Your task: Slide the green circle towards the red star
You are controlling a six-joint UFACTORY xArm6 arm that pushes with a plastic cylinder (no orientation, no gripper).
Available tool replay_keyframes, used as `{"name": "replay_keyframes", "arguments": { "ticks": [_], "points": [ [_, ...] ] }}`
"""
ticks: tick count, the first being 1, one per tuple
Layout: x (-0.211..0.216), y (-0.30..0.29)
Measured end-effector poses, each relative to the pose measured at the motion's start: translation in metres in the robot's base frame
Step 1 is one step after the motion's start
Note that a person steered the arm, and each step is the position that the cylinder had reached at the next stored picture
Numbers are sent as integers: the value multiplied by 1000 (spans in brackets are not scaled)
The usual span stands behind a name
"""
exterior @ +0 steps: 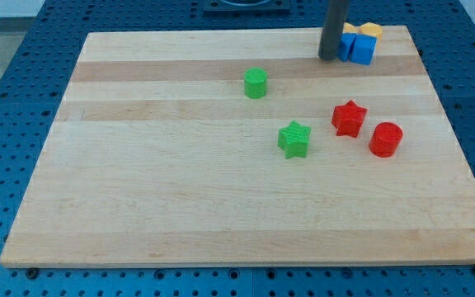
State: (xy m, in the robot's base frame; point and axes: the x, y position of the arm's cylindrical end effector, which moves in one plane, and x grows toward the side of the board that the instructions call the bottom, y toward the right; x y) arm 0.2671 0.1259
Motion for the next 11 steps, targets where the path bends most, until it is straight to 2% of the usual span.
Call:
{"name": "replay_keyframes", "arguments": {
  "ticks": [3,4,5,6,9,11],
  "points": [
    [21,-144],
    [34,-168],
    [56,-168],
    [61,-154],
    [65,-75],
    [93,-45]
  ]
}}
